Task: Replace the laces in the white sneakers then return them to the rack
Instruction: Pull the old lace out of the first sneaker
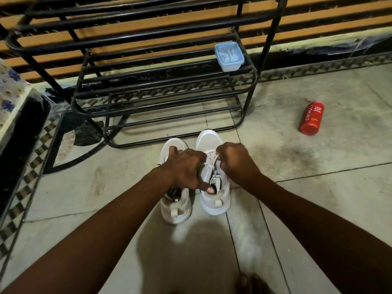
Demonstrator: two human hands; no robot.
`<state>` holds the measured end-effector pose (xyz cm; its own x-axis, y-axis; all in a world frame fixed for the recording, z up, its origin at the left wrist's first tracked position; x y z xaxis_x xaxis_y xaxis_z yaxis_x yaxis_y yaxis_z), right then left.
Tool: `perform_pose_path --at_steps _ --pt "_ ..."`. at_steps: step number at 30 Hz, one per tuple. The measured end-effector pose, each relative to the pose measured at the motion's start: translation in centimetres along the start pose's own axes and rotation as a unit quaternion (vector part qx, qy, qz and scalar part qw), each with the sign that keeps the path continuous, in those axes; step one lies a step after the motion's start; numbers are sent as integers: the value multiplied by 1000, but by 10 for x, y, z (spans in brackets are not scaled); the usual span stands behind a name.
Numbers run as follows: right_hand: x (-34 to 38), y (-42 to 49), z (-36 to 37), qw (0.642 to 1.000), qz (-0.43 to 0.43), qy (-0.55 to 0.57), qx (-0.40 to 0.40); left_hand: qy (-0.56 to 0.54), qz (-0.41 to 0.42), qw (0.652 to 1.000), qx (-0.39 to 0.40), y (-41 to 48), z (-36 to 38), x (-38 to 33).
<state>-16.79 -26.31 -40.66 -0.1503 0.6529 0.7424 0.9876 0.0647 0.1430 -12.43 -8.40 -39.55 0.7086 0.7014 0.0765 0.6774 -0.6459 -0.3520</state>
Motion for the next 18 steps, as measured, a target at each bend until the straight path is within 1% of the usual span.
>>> perform_pose_path --at_steps 1,2,3,4,5,6,7,8,9,10,12,13,14,15,17,18 --pt "-6 1 0 992 65 81 -71 4 1 1000 1 1 0 0" --pt "-13 1 1 966 147 166 -136 7 1 1000 1 2 0 -1" --pt "-18 1 4 920 237 250 -187 8 1 1000 1 3 0 -1" --pt "-22 -1 10 866 313 328 -211 8 2 1000 0 3 1 -2" --pt "-23 -2 17 821 354 394 -213 9 2 1000 -1 4 1 -3" --pt "-22 -1 19 803 353 435 -202 12 2 1000 -1 4 1 -3" --pt "-21 1 18 823 315 440 -174 17 2 1000 1 5 1 -4" --pt "-20 3 14 865 255 414 -126 23 1 1000 3 5 1 -4" --pt "-18 6 6 903 192 379 -60 27 0 1000 5 6 1 -4" --pt "-18 9 -3 927 146 344 10 30 -2 1000 6 6 1 -4" --pt "-16 16 -20 950 104 271 114 29 -5 999 12 7 0 -5" --pt "-15 19 -25 964 73 206 153 26 -5 1000 14 8 0 -4" --pt "-13 22 -26 974 25 118 191 24 -5 1000 15 8 0 -4" --pt "-12 24 -25 975 -24 33 219 21 -5 1000 17 8 0 -4" --pt "-12 28 -23 962 -108 -77 240 17 -6 1000 22 8 1 -4" --pt "-13 28 -21 959 -131 -95 232 16 -7 1000 24 8 1 -4"
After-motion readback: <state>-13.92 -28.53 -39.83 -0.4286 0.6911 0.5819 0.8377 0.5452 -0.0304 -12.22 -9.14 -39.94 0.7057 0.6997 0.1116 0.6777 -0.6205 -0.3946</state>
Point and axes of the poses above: each hand's wrist, its own y-axis towards the middle knuckle, its own z-axis out of the palm, x = y × z, the point moved 1 cm from there along y, towards the middle knuckle, and after that the axes turned 15 degrees about y, right-handed, at the moved point
